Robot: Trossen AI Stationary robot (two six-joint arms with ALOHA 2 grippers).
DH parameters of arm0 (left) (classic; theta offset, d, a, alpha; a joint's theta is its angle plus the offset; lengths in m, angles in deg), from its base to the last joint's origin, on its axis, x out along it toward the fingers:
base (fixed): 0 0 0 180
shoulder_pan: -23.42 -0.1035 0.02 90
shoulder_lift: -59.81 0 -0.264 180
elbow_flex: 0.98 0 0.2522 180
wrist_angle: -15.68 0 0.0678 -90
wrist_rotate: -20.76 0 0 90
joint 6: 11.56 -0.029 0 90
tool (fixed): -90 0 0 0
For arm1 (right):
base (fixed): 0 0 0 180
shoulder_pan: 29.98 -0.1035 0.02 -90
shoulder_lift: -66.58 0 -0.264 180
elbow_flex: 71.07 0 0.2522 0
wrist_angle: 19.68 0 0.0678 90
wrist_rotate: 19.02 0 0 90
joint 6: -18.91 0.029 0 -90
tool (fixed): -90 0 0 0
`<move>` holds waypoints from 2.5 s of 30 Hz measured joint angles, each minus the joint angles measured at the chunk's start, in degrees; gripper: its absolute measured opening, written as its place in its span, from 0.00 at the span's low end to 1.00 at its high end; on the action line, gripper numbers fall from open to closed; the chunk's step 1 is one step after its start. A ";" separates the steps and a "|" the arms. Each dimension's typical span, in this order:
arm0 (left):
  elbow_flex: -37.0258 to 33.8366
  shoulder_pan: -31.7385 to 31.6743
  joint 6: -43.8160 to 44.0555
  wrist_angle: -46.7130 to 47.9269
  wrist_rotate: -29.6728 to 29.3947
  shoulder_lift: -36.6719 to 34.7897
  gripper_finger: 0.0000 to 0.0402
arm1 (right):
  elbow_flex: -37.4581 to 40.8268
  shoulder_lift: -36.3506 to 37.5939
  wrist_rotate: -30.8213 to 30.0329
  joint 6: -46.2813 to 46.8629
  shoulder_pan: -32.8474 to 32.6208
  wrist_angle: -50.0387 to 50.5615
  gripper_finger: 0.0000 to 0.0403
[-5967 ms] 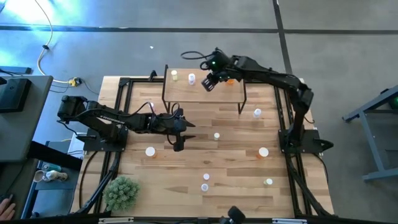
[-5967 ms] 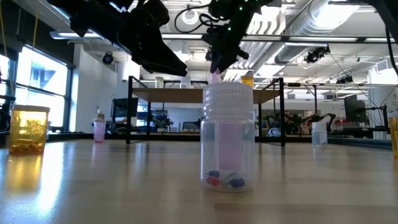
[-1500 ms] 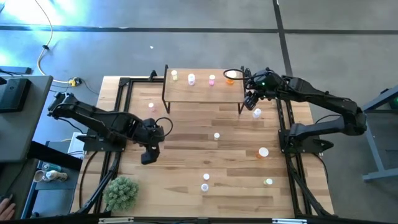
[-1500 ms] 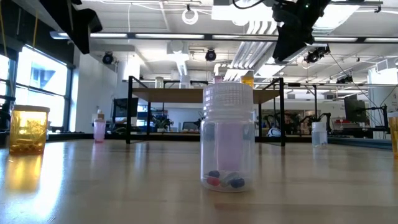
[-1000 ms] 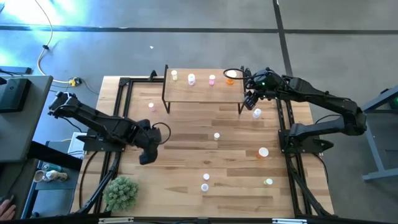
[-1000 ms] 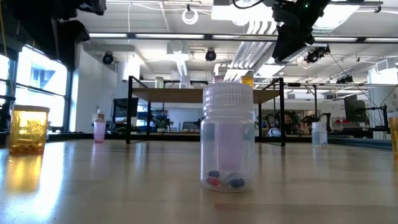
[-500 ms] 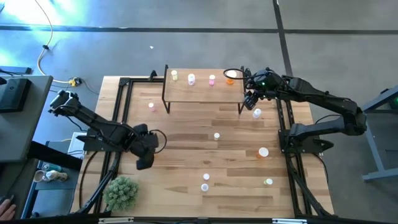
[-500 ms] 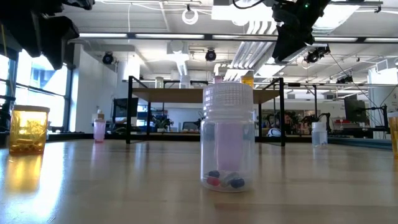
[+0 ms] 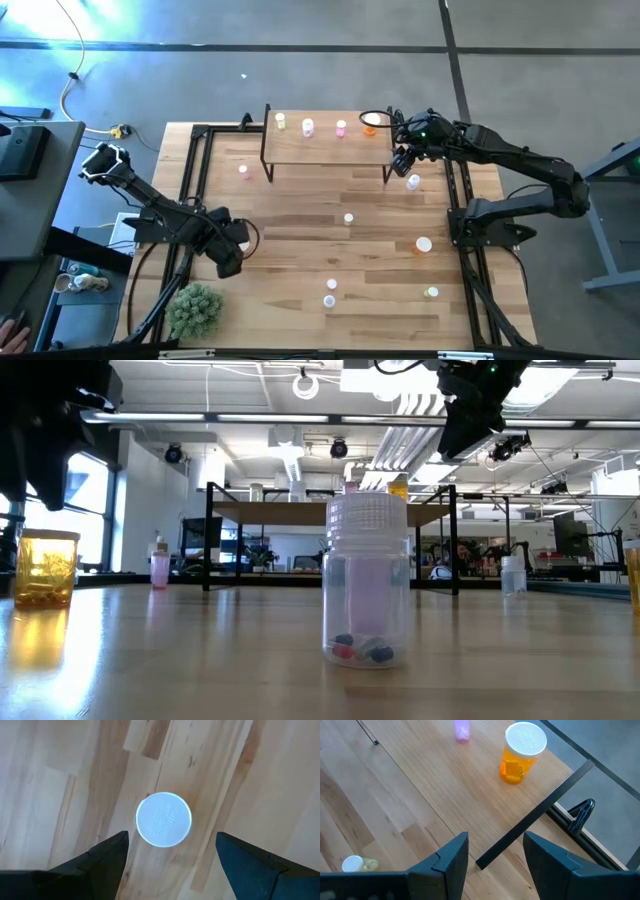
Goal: Pick and place medicine bottles onto shelf by color
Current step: Put the left orange pill bottle aligned with the other orange pill bottle on the shelf
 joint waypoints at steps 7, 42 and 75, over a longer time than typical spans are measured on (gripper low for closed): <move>-4.29 -0.79 1.72 -1.84 -0.50 -0.02 0.73 | 0.00 0.00 -0.02 0.06 0.00 0.00 0.45; -12.77 -4.90 0.31 -15.46 -0.67 0.02 0.60 | -0.02 0.00 -0.07 0.03 0.00 -0.41 0.45; -12.70 -14.12 -17.68 -33.13 2.76 0.02 0.49 | -0.02 0.00 8.16 1.26 0.02 2.17 0.45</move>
